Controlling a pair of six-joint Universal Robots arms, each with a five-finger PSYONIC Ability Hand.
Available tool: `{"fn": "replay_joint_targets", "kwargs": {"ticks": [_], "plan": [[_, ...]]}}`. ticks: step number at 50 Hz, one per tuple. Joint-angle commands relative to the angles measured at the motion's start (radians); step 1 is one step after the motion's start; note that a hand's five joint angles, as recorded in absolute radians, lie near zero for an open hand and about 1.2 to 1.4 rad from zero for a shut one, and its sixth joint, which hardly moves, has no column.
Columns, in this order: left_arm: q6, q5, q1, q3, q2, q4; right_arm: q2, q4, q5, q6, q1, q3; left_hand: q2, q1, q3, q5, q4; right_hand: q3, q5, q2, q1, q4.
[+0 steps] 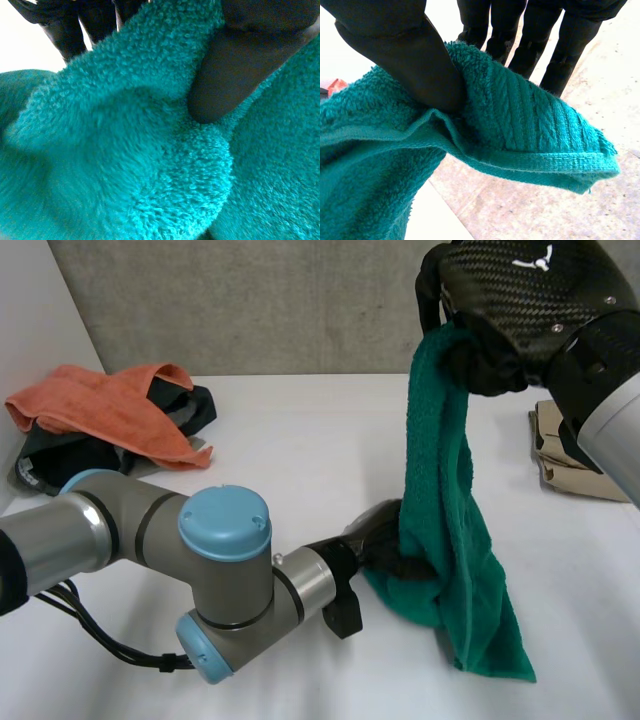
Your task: Fold the laundry.
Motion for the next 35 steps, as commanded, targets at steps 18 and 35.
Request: {"fn": "replay_joint_targets", "kwargs": {"ticks": [18, 35], "plan": [[0.283, -0.138, 0.257, -0.049, 0.458, 0.002, 0.267, 0.005, -0.005, -0.021, -0.150, -0.034, 0.210, 0.247, 0.224, 0.268, 0.211, 0.212, 0.221, 0.221, 0.292, 0.198], [0.557, -0.147, 0.244, 0.073, 0.016, -0.041, 0.663, -0.008, 0.095, -0.032, -0.156, -0.049, -0.738, -0.701, -0.724, -0.679, -0.737, 0.212, 0.221, 0.221, 0.292, 0.198]]}}
